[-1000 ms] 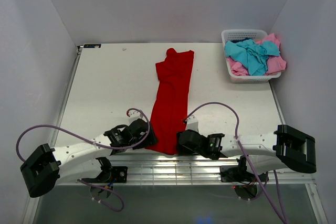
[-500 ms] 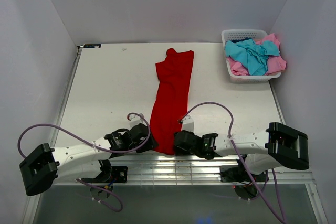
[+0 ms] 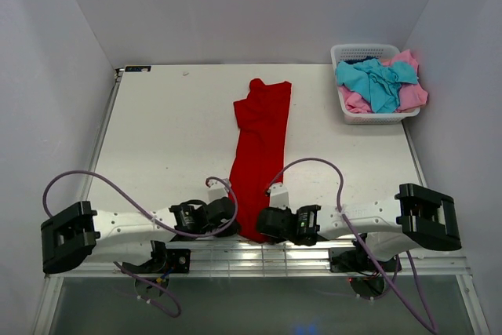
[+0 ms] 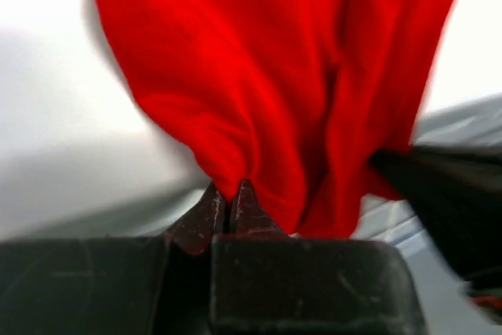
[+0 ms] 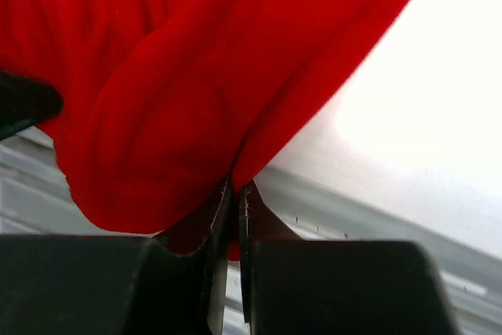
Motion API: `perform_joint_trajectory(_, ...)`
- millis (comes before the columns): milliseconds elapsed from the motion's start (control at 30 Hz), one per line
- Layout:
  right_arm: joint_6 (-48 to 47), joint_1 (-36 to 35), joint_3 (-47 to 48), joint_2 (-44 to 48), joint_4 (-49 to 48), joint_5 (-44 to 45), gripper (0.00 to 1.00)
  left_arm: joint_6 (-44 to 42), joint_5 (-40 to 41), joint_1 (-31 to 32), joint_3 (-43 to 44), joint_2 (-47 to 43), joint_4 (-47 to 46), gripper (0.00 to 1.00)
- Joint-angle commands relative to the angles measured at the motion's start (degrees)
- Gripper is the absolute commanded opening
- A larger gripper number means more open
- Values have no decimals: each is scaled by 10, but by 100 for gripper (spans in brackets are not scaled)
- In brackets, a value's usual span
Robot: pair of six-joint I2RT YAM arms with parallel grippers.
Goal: Fold and stack the t-shirts
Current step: Fold the tshirt
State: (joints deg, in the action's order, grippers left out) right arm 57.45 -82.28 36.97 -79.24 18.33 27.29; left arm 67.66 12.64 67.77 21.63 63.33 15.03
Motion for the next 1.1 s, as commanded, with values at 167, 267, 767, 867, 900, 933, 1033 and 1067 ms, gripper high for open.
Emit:
perform_joint_trajectory(167, 72, -60, 84, -3, 173, 65, 8, 75, 109, 160, 82, 68, 139, 0)
perform_joint_trajectory(267, 72, -56, 98, 12, 185, 105, 8, 80, 196, 159, 136, 63, 193, 0)
perform_joint_trajectory(767, -41, 49, 135, 34, 188, 147, 8, 12, 317, 114, 226, 74, 136, 0)
perform_joint_trajectory(867, -91, 87, 133, 36, 151, 143, 8, -37, 313, 78, 213, 75, 65, 0)
perform_joint_trajectory(900, -105, 110, 134, 35, 139, 140, 8, -67, 303, 64, 209, 78, 46, 0)
perform_joint_trajectory(933, -118, 120, 134, 34, 117, 139, 8, -86, 297, 41, 200, 79, 3, 0)
perform_joint_trajectory(1033, -174, 164, 140, 20, 82, 127, 8, -153, 268, -6, 193, 96, -74, 0)
perform_joint_trajectory(1067, -189, 179, 142, 12, 58, 126, 8, -168, 263, -16, 195, 105, -88, 0)
